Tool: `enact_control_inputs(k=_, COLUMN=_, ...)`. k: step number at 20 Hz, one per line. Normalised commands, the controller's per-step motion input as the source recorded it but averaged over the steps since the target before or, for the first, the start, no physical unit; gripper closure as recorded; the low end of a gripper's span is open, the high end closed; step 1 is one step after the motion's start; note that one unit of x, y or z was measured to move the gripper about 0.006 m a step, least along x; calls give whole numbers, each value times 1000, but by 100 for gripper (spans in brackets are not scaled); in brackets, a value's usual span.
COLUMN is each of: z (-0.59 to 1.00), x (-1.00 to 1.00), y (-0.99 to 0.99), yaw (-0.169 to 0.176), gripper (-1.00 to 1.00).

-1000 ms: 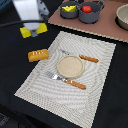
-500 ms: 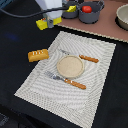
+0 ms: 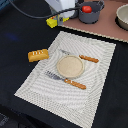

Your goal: Interact with the objects in diverse but meaningful ways.

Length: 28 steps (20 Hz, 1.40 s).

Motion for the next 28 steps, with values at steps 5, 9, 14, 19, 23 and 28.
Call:
enact_control_inputs(k=5, z=-22, x=621, y=534, yaw=0, gripper=100)
enact_control_inputs(k=9, z=-116, x=666, y=389, yaw=0, gripper=100)
enact_control_inputs(k=14, z=-161, x=758, y=201, yaw=-4, gripper=100)
enact_control_inputs(k=19, z=-139, x=774, y=22, yaw=-59, gripper=100)
enact_control_inputs(k=23, z=-144, x=772, y=1, yaw=-69, gripper=100)
enact_control_inputs(k=28, z=-187, x=667, y=97, yaw=-83, gripper=100)
